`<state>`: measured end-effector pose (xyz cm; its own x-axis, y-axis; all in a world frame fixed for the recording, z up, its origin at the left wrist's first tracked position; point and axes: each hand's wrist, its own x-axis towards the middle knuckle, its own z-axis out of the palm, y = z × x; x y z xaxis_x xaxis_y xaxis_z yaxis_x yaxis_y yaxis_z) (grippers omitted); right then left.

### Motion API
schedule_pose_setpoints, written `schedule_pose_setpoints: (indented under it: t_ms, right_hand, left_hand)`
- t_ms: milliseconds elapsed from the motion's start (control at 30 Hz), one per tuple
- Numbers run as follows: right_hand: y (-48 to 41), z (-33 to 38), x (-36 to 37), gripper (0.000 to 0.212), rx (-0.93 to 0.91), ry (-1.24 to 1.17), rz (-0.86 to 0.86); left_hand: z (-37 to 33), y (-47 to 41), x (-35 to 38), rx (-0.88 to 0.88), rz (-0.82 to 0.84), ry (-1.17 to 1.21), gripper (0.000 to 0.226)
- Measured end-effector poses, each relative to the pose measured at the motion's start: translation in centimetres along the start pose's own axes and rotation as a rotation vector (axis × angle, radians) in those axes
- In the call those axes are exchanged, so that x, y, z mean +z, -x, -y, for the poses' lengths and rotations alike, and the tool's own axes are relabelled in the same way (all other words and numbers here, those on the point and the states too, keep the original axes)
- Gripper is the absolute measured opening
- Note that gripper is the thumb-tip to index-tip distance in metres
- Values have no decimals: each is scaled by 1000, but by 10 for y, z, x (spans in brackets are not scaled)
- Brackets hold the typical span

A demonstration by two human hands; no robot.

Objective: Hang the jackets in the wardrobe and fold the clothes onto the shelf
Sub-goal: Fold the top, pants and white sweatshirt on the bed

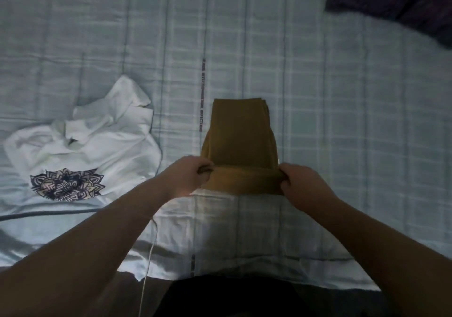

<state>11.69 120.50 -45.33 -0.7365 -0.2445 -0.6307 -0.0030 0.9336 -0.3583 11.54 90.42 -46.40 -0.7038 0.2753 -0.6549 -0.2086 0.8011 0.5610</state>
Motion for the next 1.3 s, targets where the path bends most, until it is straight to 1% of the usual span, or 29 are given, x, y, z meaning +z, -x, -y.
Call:
schedule_pose_setpoints:
  t_ms: [33,133,233,367,433,567,633,667,700,733,767,833,867,900,967,1033,1133,1300]
  right_hand:
    - [-14,2,-12,13,8,-36,-34]
    - [-58,5,-44,14,60,-149,-154]
    - [-106,2,-63,15,91,-260,-274]
    - [-163,-6,-64,18,133,-337,-352]
    - [-185,-11,-57,21,181,-377,-367]
    - [-211,-21,-35,29,294,-474,-343]
    - [-211,-22,-27,34,297,-442,-416]
    - [-208,-21,-24,36,269,-398,-489]
    - [-203,-18,-22,37,215,-349,-564]
    - [-196,-14,-19,38,141,-296,-619]
    - [-190,-8,-15,40,58,-230,-638]
    - [-181,3,-5,45,-98,-43,-590]
    - [-180,6,4,49,-162,57,-548]
    - [-181,7,11,52,-201,141,-500]
    - [-187,4,24,56,-199,242,-410]
    - [-195,-5,31,59,-158,273,-375]
    - [-206,-20,39,61,-144,306,-373]
    - [-217,-28,51,59,-197,287,-439]
  left_hand:
    - [-1,-11,-13,-28,-45,73,13]
    - [-4,-43,-47,-75,-184,243,17]
    - [3,-80,-66,-100,-272,335,5]
    - [15,-130,-71,-188,-389,517,8]
    - [19,-150,-68,-238,-431,522,18]
    - [22,-178,-53,-321,-517,467,28]
    - [21,-178,-44,-337,-574,378,38]
    - [21,-176,-38,-305,-624,283,43]
    - [18,-171,-31,-236,-685,160,45]
    - [14,-166,-24,-141,-734,29,45]
    - [9,-161,-16,-37,-753,-92,46]
    - [0,-156,0,136,-696,-259,49]
    - [-3,-156,8,172,-643,-312,52]
    - [-3,-159,15,171,-591,-355,55]
    - [3,-167,26,123,-516,-414,59]
    - [12,-177,31,90,-477,-444,60]
    - [25,-187,37,103,-454,-473,61]
    - [37,-196,45,147,-506,-460,60]
